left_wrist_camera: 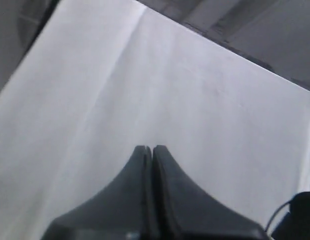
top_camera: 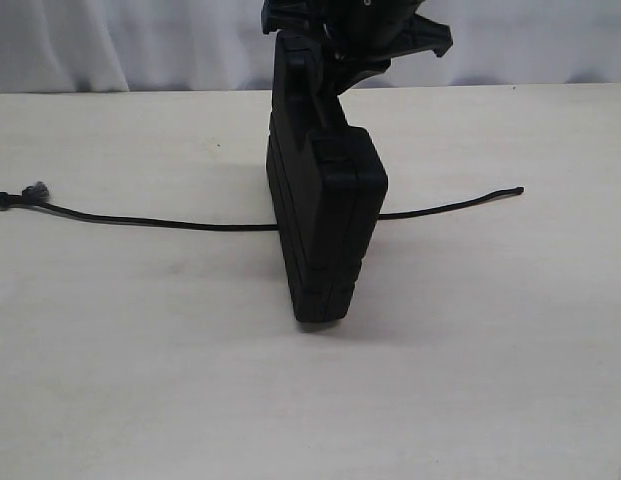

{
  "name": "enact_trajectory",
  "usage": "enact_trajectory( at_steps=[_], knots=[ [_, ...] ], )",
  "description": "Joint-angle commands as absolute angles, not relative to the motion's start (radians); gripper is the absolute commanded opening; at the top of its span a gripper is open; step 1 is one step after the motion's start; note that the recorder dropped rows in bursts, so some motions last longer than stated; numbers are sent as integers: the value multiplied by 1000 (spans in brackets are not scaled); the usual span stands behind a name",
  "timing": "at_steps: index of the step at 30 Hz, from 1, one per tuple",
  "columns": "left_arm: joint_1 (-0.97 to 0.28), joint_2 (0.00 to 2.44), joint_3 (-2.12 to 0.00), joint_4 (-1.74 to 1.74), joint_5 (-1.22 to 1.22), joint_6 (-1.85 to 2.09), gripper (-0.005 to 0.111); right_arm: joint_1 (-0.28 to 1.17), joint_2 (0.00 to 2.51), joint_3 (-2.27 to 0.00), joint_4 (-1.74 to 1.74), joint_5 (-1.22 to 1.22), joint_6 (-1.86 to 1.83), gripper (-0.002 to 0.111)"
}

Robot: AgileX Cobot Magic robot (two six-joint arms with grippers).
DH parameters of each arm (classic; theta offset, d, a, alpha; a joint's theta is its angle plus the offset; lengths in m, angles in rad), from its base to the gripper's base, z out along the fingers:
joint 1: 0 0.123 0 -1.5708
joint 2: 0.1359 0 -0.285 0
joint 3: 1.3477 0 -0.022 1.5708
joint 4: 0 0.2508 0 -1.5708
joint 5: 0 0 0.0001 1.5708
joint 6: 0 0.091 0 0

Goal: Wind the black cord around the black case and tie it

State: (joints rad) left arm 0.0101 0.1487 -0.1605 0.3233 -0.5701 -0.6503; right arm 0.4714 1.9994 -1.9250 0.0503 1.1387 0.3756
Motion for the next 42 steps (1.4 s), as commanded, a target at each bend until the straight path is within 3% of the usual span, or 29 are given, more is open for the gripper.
enact_trajectory(
  at_steps=[1, 9, 13, 18, 25, 42],
  knots=[
    [5, 414, -277, 607, -748, -811, 0, 467, 2046, -1890, 16, 1196, 354, 4],
    [5, 978, -484, 958, -1200, -870, 0, 467, 2046, -1890, 16, 1189, 354, 4],
    [-42, 1192, -552, 1022, -1221, -855, 0, 467, 2046, -1890, 16, 1151, 354, 4],
    [-189, 1391, -608, 1068, -1221, -648, 0, 467, 2046, -1890, 16, 1144, 354, 4],
    [-346, 1518, -613, 1057, -1176, -378, 0, 467, 2046, -1890, 16, 1144, 354, 4],
    [-514, 1669, -693, 924, -1111, -262, 0, 467, 2046, -1890, 19, 1148, 354, 4]
  ],
)
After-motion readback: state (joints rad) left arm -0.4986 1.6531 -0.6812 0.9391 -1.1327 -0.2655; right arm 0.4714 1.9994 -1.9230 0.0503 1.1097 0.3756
